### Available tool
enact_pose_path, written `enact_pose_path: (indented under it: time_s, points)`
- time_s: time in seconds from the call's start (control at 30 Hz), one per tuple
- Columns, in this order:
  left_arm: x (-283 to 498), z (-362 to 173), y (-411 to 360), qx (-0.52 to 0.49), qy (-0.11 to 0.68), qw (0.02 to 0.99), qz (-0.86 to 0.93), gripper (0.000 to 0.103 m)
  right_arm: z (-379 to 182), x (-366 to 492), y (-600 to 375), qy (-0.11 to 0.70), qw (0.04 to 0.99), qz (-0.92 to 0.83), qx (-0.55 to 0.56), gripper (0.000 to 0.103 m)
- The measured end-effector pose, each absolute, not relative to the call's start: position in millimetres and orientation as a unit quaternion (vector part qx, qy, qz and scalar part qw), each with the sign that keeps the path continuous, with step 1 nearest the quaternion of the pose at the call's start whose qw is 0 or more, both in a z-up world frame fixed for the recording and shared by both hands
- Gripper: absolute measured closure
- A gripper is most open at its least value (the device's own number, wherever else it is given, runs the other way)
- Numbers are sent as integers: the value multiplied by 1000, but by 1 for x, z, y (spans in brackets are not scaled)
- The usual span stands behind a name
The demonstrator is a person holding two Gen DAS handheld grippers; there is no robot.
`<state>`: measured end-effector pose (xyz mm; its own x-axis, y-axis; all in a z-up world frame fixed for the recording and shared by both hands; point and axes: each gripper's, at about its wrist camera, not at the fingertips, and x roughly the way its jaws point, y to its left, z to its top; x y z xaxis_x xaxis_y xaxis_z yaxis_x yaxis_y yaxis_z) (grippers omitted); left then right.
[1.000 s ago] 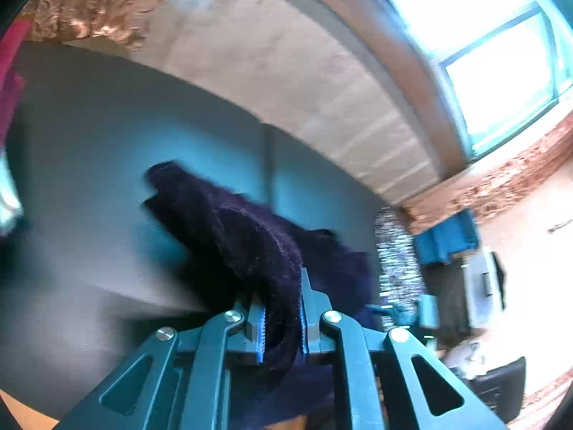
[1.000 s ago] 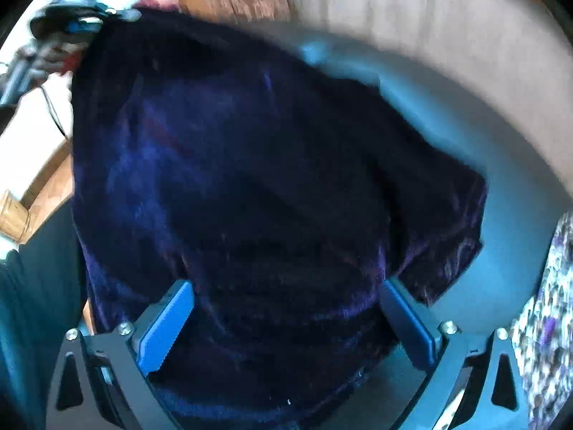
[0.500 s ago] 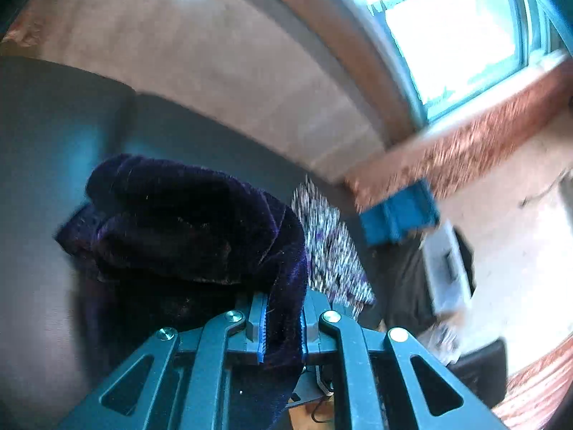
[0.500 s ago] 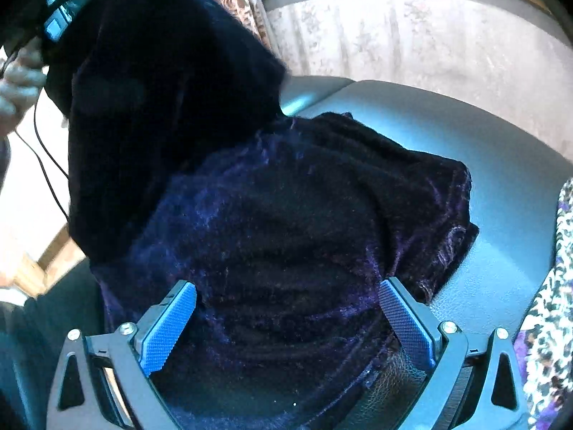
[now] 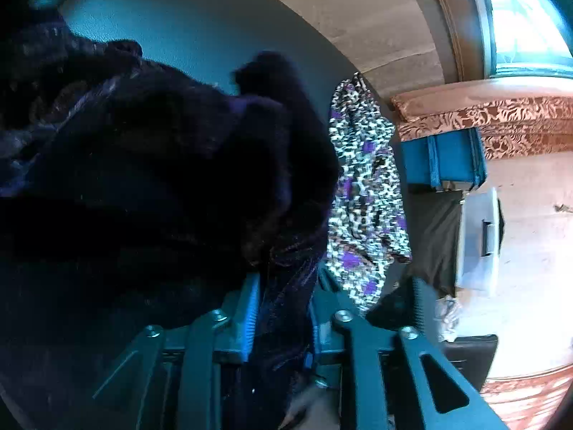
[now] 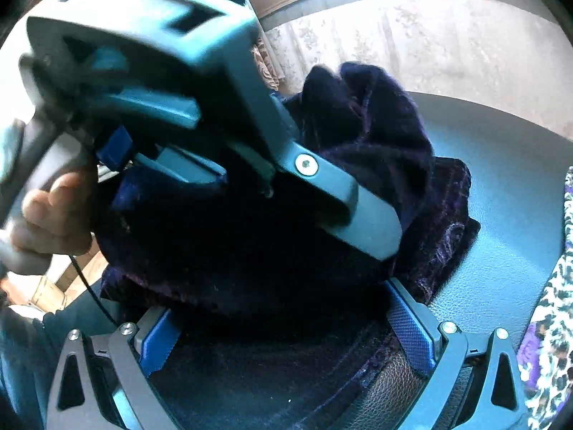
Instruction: Fold clothes
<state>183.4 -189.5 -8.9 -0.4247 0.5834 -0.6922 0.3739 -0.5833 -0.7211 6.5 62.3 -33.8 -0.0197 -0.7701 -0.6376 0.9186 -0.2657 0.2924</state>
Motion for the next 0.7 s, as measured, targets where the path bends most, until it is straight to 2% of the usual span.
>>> enact_pose_path:
  time_s: [0.07,0.17,0.27,0.37,0.5,0.6,0.7]
  points:
    - [190,12,-192,-527,-455,89,712,70,-35,5,62,98,598,-706,366,0]
    - [202,49,-192,-509,-460,134,715,59,-38,2,62,94,599,-706,366,0]
    - [215,78,-200,-485,-455,157,730,58,-40,3,61,102,591,-711,366,0]
    - [236,98,-229,-437,-449,140,766,58,-38,9,64,113,570,-724,373,0]
    - [293,87,-284,-387,-421,54,818,58,-33,18,80,126,550,-731,383,0]
    - [333,54,-314,-383,-404,-8,830,59,-30,34,104,123,533,-731,407,0]
    - [365,25,-319,-391,-393,-24,832,59,-17,46,123,113,519,-737,418,0]
